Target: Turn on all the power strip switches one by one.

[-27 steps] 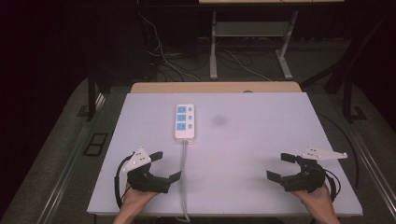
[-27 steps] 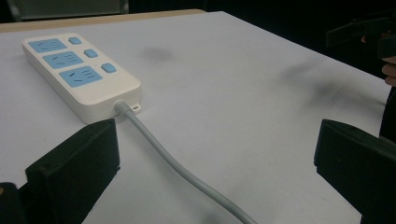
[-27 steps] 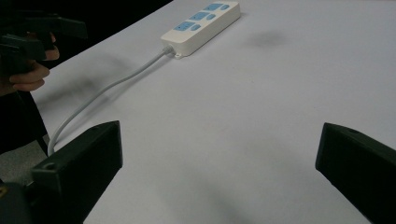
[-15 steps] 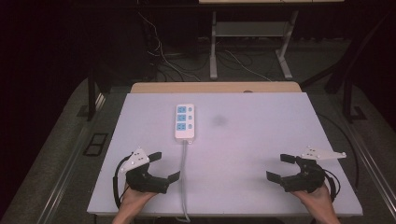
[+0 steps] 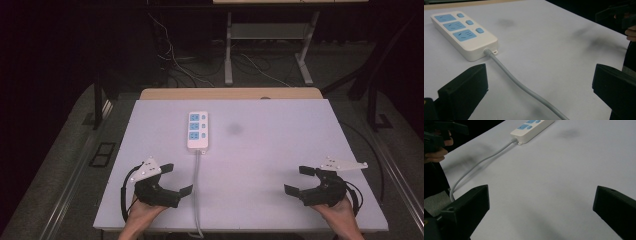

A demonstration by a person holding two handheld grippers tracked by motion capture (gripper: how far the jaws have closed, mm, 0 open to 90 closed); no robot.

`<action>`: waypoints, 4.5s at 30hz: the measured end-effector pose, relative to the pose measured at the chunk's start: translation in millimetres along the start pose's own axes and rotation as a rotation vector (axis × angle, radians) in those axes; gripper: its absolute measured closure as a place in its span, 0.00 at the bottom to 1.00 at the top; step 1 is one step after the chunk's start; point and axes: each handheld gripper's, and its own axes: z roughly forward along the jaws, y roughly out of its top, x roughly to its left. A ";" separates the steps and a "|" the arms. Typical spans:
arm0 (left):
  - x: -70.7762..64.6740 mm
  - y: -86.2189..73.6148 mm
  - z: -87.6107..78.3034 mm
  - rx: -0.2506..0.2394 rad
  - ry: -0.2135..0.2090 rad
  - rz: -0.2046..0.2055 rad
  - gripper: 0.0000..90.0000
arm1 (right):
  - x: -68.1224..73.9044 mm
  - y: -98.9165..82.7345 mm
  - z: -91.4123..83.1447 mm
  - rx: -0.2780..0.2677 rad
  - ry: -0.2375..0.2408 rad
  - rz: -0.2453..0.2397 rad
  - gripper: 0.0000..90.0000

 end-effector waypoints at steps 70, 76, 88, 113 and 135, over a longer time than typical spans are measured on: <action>33.8 86.4 26.5 0.181 -0.056 0.071 0.00 | 0.1 -2.1 2.1 0.013 0.022 -0.002 0.00; 41.0 94.9 33.9 0.189 -0.058 0.065 0.00 | -0.1 -2.1 2.1 0.012 0.021 -0.003 0.01; 54.3 108.3 43.3 0.210 -0.046 0.062 0.00 | -0.5 -2.4 1.3 0.005 0.021 -0.003 0.00; 79.8 128.8 71.6 0.289 -0.031 0.056 0.04 | -2.3 -2.9 -0.4 -0.002 0.020 0.007 0.00; 81.3 138.4 102.9 0.332 -0.012 0.106 0.41 | -3.6 -3.4 -0.4 0.000 0.016 0.009 0.00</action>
